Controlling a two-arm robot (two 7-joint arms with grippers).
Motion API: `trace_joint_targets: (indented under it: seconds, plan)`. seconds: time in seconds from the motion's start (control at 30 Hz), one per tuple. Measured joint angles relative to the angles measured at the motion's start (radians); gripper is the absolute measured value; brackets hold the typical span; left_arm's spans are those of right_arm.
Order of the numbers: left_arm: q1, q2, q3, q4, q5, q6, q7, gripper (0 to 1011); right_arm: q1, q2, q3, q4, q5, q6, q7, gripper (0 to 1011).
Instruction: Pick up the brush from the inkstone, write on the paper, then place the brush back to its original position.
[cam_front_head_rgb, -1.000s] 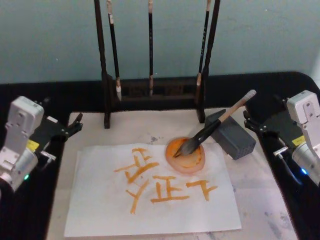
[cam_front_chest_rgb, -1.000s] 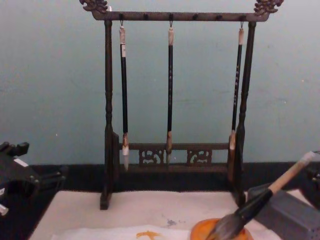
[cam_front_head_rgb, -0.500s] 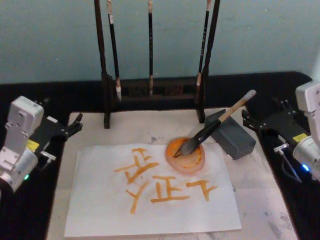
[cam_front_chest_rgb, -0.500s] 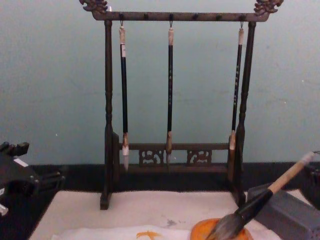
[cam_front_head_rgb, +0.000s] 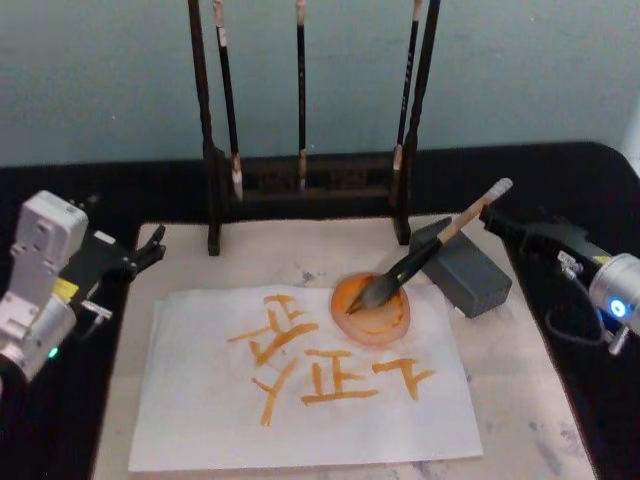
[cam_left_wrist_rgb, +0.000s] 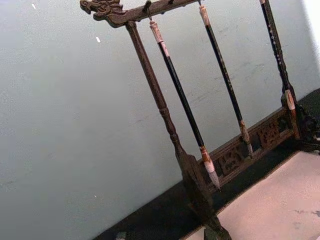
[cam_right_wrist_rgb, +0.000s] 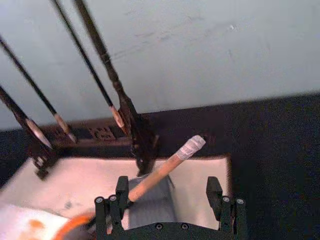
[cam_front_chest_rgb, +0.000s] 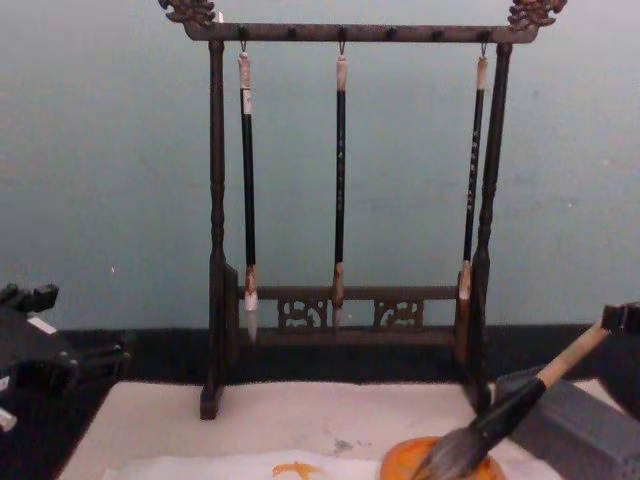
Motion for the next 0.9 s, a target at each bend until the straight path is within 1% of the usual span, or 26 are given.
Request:
trace_joint_targets:
  seconds: [0.03, 0.07, 0.1, 0.13, 0.17, 0.23, 0.27, 0.3, 0.33, 0.47, 0.5, 0.57, 0.67, 0.7, 0.8, 0.9]
  plan:
    - [0.000, 0.000, 0.000, 0.000, 0.000, 0.000, 0.000, 1010, 0.002, -0.007, 0.008, 0.003, 0.021, 0.016, 0.000, 1000]
    - [0.000, 0.000, 0.000, 0.000, 0.000, 0.000, 0.000, 1010, 0.008, -0.020, 0.023, 0.010, 0.065, 0.048, -0.002, 1000]
    - [0.000, 0.000, 0.000, 0.000, 0.000, 0.000, 0.000, 1010, 0.010, -0.027, 0.030, 0.014, 0.084, 0.062, -0.004, 1000]
    - [0.000, 0.000, 0.000, 0.000, 0.000, 0.000, 0.000, 1010, 0.015, -0.038, 0.041, 0.020, 0.117, 0.085, -0.008, 1000]
    - [0.000, 0.000, 0.000, 0.000, 0.000, 0.000, 0.000, 1010, 0.018, -0.044, 0.046, 0.024, 0.137, 0.100, -0.012, 1000]
    - [0.000, 0.000, 0.000, 0.000, 0.000, 0.000, 0.000, 1010, 0.024, -0.054, 0.054, 0.031, 0.163, 0.119, -0.018, 1000]
    - [0.000, 0.000, 0.000, 0.000, 0.000, 0.000, 0.000, 1010, 0.031, -0.065, 0.062, 0.040, 0.190, 0.137, -0.027, 1000]
    - [0.000, 0.000, 0.000, 0.000, 0.000, 0.000, 0.000, 1010, 0.035, -0.070, 0.065, 0.045, 0.202, 0.145, -0.032, 1000]
    - [0.000, 0.000, 0.000, 0.000, 0.000, 0.000, 0.000, 1009, 0.041, -0.080, 0.071, 0.055, 0.223, 0.158, -0.041, 1000]
    - [0.000, 0.000, 0.000, 0.000, 0.000, 0.000, 0.000, 1010, 0.058, -0.096, 0.075, 0.077, 0.255, 0.174, -0.056, 1000]
    - [0.000, 0.000, 0.000, 0.000, 0.000, 0.000, 0.000, 1010, 0.069, -0.104, 0.075, 0.093, 0.266, 0.179, -0.062, 1000]
    - [0.000, 0.000, 0.000, 0.000, 0.000, 0.000, 0.000, 1010, 0.078, -0.112, 0.075, 0.106, 0.276, 0.181, -0.070, 1000]
    - [0.000, 0.000, 0.000, 0.000, 0.000, 0.000, 0.000, 1010, 0.097, -0.134, 0.078, 0.138, 0.303, 0.179, -0.086, 1000]
    - [0.000, 0.000, 0.000, 0.000, 0.000, 0.000, 0.000, 1010, 0.097, -0.134, 0.078, 0.138, 0.303, 0.179, -0.086, 1000]
    - [0.000, 0.000, 0.000, 0.000, 0.000, 0.000, 0.000, 1010, 0.111, -0.151, 0.081, 0.163, 0.330, 0.169, -0.086, 1000]
    - [0.000, 0.000, 0.000, 0.000, 0.000, 0.000, 0.000, 1010, 0.121, -0.158, 0.080, 0.180, 0.345, 0.165, -0.085, 1000]
